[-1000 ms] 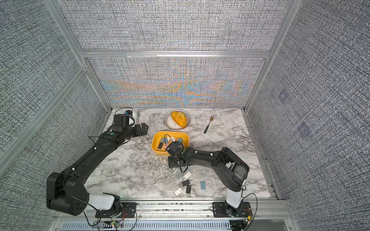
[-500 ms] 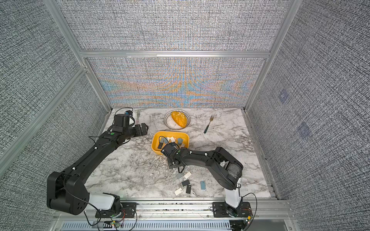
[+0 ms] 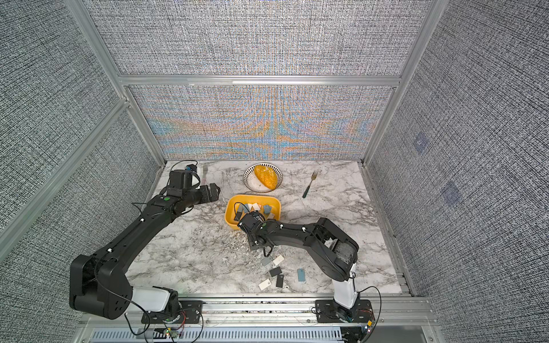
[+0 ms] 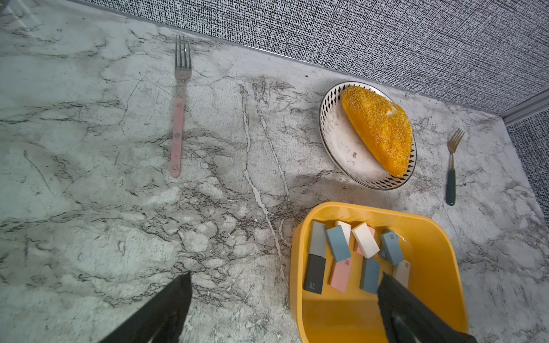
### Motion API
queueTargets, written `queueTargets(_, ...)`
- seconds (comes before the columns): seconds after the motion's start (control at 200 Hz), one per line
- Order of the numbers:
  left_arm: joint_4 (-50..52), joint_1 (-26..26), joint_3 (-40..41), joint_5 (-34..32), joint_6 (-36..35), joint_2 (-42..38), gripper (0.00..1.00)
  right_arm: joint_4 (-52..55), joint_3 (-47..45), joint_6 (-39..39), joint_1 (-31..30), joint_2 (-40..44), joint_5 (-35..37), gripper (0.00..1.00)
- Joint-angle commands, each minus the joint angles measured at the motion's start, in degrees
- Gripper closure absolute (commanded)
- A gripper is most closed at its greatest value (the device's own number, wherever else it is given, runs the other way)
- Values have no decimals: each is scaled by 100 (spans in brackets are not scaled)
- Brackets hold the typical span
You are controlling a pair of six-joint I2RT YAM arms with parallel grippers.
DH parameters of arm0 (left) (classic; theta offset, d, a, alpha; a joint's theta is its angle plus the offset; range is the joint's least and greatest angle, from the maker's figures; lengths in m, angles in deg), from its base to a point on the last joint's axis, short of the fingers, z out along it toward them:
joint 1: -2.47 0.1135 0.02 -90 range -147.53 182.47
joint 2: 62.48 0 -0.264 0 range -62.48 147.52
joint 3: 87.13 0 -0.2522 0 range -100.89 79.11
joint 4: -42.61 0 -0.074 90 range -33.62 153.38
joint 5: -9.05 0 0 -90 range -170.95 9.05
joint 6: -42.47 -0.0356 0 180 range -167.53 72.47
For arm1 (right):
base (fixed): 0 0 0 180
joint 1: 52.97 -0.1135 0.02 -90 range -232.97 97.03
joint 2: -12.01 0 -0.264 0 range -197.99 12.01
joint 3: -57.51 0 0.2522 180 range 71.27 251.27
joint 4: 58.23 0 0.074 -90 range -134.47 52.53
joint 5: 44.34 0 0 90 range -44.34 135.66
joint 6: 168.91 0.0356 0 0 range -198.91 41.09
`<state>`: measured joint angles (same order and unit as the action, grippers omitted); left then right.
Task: Put the eraser in the storage box
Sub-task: Pick up the eraser from the center of the board.
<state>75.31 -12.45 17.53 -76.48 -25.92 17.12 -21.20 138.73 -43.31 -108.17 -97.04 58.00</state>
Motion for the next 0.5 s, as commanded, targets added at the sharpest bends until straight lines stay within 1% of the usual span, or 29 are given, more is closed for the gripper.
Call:
queueTargets(0.0, -180, 4, 1, -8, -16, -16, 0, 330, -49, -6, -17, -116, -389, 69)
queueTargets(0.2, -180, 6, 6, -14, -16, -27, 0, 307, 11, -28, -16, -181, -401, 77)
queueTargets(0.495, -178, 4, -3, -34, -16, -14, 0, 410, 174, -37, -59, 52, -142, 80)
